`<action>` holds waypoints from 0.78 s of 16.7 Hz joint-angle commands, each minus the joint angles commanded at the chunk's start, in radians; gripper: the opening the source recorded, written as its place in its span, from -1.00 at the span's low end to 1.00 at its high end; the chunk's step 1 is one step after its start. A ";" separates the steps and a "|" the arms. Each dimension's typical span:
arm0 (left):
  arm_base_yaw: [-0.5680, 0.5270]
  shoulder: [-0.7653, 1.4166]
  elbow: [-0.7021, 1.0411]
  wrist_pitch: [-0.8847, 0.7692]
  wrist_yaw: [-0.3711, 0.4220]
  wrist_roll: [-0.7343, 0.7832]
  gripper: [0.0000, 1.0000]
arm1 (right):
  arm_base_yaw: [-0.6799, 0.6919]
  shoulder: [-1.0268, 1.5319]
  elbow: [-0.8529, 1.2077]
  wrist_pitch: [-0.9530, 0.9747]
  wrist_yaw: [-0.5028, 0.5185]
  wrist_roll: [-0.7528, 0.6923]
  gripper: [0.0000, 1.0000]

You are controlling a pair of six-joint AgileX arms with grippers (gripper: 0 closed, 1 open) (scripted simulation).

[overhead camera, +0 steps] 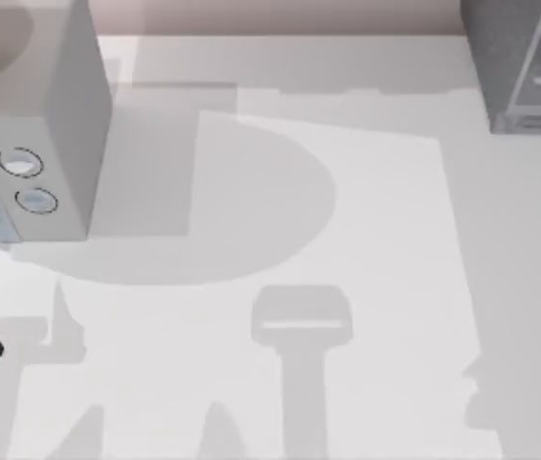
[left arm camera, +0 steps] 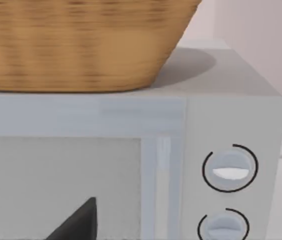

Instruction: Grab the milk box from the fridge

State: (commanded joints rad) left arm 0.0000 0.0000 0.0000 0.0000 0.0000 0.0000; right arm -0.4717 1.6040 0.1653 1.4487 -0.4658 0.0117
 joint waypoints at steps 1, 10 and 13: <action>0.000 0.000 0.000 0.000 0.000 0.000 1.00 | -0.017 0.052 0.005 0.046 -0.013 0.002 1.00; 0.000 0.000 0.000 0.000 0.000 0.000 1.00 | -0.062 0.189 0.019 0.170 -0.048 0.006 1.00; 0.000 0.000 0.000 0.000 0.000 0.000 1.00 | -0.047 0.200 0.029 0.163 -0.042 0.004 1.00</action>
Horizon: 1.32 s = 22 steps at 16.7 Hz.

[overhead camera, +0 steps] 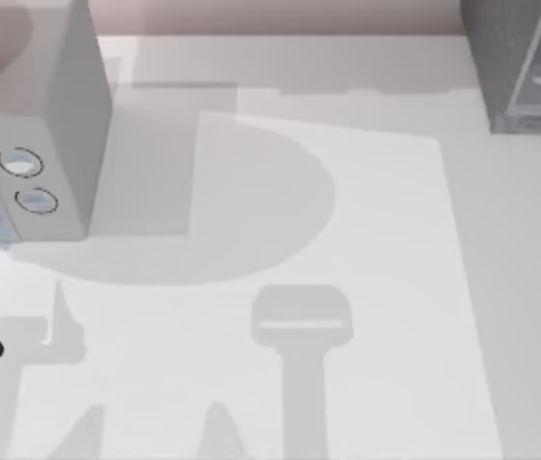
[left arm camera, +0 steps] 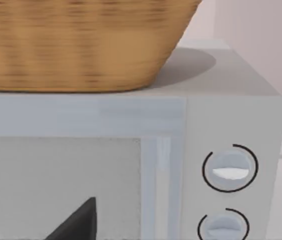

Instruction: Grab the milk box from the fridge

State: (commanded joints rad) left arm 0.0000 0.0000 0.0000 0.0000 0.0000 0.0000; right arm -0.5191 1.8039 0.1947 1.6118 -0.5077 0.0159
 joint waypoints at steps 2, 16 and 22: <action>0.000 0.000 0.000 0.000 0.000 0.000 1.00 | 0.033 0.045 0.057 -0.014 0.020 -0.005 1.00; 0.000 0.000 0.000 0.000 0.000 0.000 1.00 | 0.321 0.503 0.783 -0.281 0.346 -0.004 1.00; 0.000 0.000 0.000 0.000 0.000 0.000 1.00 | 0.319 0.510 0.796 -0.289 0.345 -0.004 1.00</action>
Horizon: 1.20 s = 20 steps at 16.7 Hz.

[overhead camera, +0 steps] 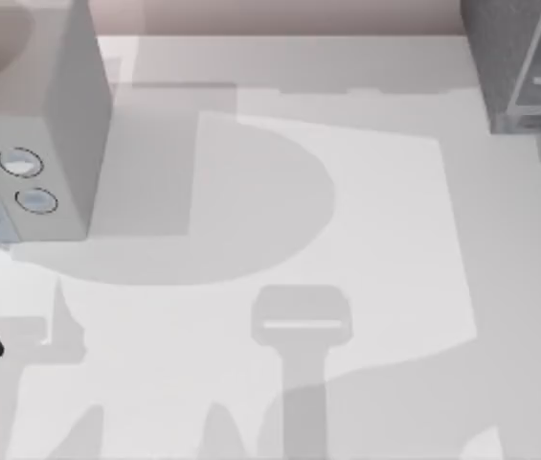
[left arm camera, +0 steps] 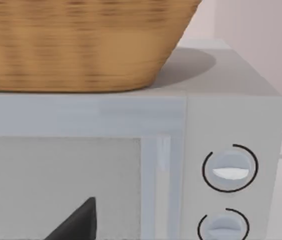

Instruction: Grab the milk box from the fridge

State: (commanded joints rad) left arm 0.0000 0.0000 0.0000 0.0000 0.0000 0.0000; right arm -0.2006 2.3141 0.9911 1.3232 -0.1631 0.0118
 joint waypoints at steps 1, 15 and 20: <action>0.000 0.000 0.000 0.000 0.000 0.000 1.00 | 0.002 0.013 0.024 -0.014 0.002 0.000 1.00; 0.000 0.000 0.000 0.000 0.000 0.000 1.00 | 0.025 0.116 0.281 -0.164 0.025 -0.001 0.55; 0.000 0.000 0.000 0.000 0.000 0.000 1.00 | 0.025 0.116 0.281 -0.164 0.025 -0.001 -0.21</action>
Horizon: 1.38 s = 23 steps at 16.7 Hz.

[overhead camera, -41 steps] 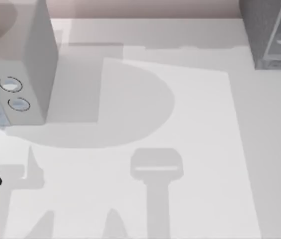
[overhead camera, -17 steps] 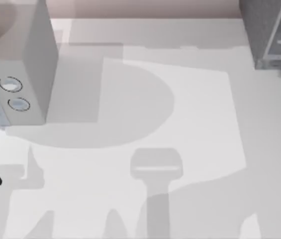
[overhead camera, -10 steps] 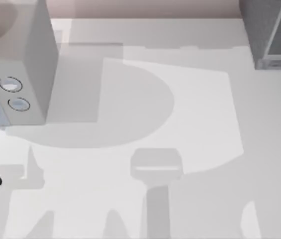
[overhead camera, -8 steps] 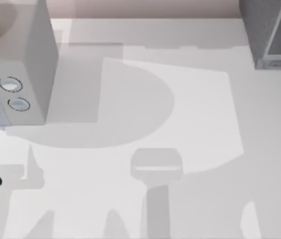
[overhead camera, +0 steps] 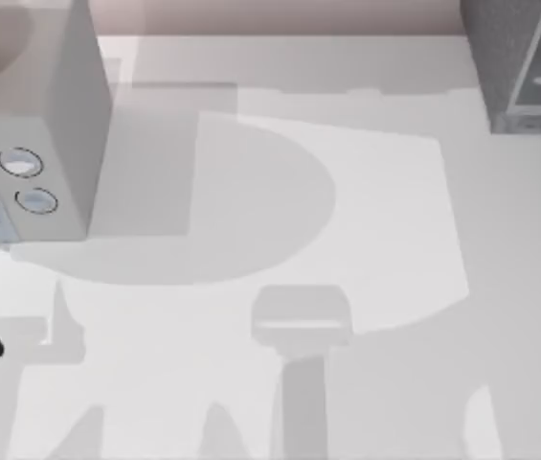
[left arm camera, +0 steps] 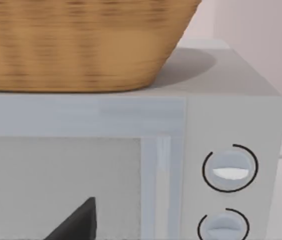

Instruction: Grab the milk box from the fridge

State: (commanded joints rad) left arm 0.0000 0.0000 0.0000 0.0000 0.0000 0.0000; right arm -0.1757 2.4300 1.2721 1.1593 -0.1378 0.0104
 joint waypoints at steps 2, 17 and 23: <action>0.000 0.000 0.000 0.000 0.000 0.000 1.00 | 0.000 0.000 0.000 0.000 0.000 0.000 -0.51; 0.000 0.000 0.000 0.000 0.000 0.000 1.00 | -0.004 -0.036 -0.001 -0.031 0.001 0.000 -1.00; 0.000 0.000 0.000 0.000 0.000 0.000 1.00 | -0.003 -0.144 -0.003 -0.140 -0.001 0.003 -1.00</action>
State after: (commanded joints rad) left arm 0.0000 0.0000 0.0000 0.0000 0.0000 0.0000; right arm -0.1786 2.2856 1.2689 1.0197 -0.1390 0.0133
